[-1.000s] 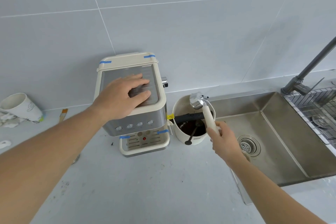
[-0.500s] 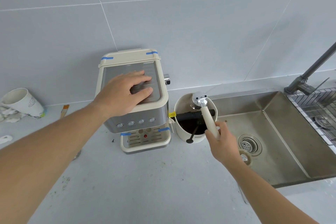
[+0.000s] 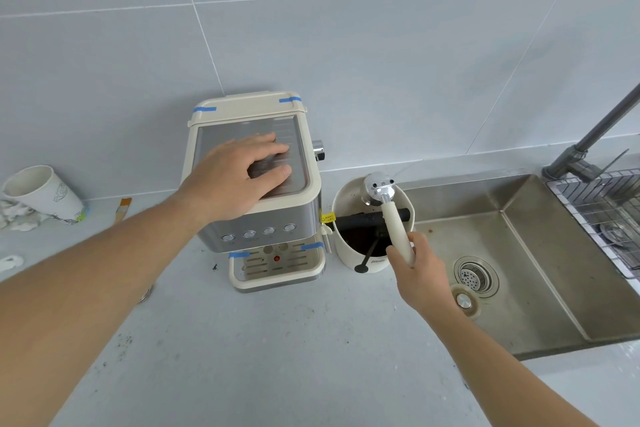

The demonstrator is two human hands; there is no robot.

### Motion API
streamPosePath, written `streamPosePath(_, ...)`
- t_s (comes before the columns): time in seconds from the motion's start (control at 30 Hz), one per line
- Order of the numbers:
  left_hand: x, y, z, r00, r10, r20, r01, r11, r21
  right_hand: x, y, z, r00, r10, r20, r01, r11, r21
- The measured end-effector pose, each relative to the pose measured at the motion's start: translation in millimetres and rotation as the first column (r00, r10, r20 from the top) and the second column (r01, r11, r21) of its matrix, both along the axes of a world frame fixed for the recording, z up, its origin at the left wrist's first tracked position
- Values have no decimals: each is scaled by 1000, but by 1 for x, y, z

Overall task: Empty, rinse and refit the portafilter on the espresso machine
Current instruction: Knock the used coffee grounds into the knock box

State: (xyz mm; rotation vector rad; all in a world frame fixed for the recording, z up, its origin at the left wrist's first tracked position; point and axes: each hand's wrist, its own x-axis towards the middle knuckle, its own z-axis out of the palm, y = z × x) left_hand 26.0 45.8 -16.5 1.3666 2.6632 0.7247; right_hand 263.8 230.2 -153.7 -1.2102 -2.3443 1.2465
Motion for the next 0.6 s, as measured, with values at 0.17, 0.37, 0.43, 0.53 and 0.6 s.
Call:
streamPosePath(0.17,-1,0,-1,1000,0,8,0,1000,1,0,2,-2,999,-3,42,3,1000,-4)
streamPosePath(0.37,-1,0,-1,1000,3,8,-3,1000,-2,-1,0,-2,1000,-14,2,14,1000,7)
streamPosePath(0.43,-2,0,-1,1000,2,11,-2,1000,-2,-1,0,-3,1000,-13,15,13,1000,14)
streamPosePath(0.53,-2,0,-1,1000,5,25,-5,1000,5,0,-2,-2,1000,-10,2,10,999,39)
streamPosePath(0.6,-2,0,-1,1000,5,27,-5,1000,14,-1,-3,-2,1000,-16,-4,16,999,34)
